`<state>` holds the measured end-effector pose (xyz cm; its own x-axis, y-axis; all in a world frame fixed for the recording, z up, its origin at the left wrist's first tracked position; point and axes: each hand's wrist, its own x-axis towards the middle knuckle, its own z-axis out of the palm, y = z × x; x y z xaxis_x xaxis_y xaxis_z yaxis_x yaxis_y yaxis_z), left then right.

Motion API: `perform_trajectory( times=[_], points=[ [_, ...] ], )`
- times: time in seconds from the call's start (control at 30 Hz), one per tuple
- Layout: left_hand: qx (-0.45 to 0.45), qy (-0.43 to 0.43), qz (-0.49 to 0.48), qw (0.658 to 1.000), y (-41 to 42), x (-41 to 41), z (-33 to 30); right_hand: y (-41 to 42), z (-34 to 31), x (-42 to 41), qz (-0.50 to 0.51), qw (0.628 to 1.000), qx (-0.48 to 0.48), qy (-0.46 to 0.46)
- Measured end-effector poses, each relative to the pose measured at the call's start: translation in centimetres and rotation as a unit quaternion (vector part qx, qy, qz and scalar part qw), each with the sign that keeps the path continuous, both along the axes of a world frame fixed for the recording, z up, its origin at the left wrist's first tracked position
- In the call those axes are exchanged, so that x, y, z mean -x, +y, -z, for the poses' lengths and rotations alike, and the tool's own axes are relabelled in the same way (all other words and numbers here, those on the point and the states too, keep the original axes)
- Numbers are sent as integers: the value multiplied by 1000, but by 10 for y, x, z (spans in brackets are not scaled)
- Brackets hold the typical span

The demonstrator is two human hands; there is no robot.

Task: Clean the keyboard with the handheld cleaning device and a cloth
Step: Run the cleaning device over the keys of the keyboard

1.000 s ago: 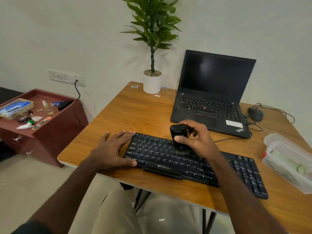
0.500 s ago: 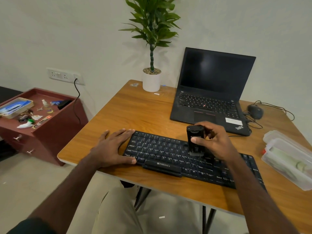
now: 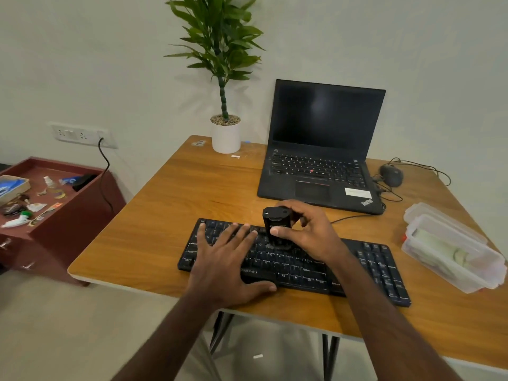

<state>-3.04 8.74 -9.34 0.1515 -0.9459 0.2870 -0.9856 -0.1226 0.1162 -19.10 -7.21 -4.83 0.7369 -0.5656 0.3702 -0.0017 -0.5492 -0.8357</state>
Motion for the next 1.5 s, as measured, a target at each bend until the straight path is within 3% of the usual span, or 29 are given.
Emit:
perform_trajectory(
  times=[0.17,0.37,0.5,0.87,1.03,1.27,1.5],
  points=[
    [-6,-8,-31,999,-2,-1,4,-17,-9,38,4,999,-5,33],
    [-21,1,-37,999,-2,0,3,-6,-4,18,1,997,-52,-58],
    [-13,7,-34,999,-2,0,6,0,4,5,-25,999,-28,-7],
    [-13,6,-40,999,-4,0,5,-17,7,31,18,998,-33,-45],
    [-14,7,-42,999,-3,1,3,-11,7,30,14,1000,-25,-10],
    [-12,6,-40,999,-3,1,4,-21,13,56,91,993,-44,-69],
    [-15,4,-41,999,-3,1,4,-18,15,64,105,994,-27,-27]
  ],
)
